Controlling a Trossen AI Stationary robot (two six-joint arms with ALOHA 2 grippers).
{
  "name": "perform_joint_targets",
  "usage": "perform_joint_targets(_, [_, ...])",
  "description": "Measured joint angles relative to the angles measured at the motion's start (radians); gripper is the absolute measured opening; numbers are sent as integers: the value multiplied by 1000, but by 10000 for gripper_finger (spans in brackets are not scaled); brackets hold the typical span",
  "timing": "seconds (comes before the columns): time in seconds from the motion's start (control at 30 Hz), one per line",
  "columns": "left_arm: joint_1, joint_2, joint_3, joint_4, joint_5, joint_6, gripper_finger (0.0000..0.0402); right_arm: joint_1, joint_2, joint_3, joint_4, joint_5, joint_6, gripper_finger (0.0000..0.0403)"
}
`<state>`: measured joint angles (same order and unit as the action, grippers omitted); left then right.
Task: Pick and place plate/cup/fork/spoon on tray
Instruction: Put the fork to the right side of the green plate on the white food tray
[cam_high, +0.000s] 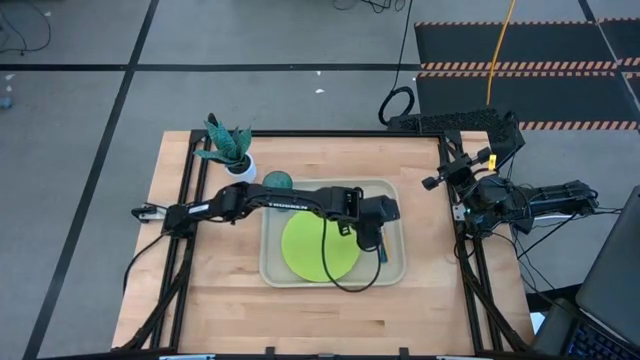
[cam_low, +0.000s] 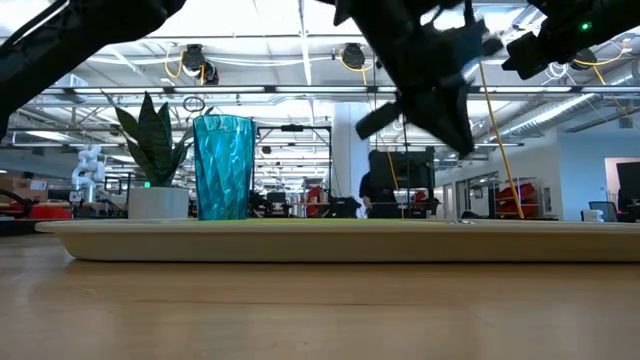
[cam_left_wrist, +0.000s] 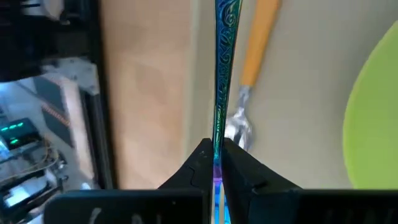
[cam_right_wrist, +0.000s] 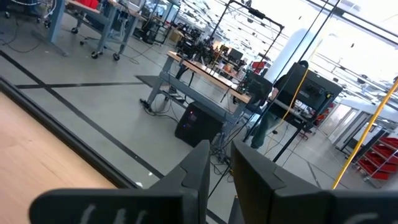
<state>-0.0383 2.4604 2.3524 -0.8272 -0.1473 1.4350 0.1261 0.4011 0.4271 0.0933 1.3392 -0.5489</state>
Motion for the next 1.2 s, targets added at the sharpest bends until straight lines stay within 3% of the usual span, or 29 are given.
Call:
perform_joint_targets(0.2, [-2,61,-6,-47,-14,33,10,0,0,0,-1,0,-4,57])
perform_joint_targets(0.97, [1,58,-5,-118,-24,22,10,0,0,0,-7,0,-13,57])
perform_joint_targets(1.2, [-3,58,-5,-106,-8,18,34,0,0,0,-7,0,-13,57])
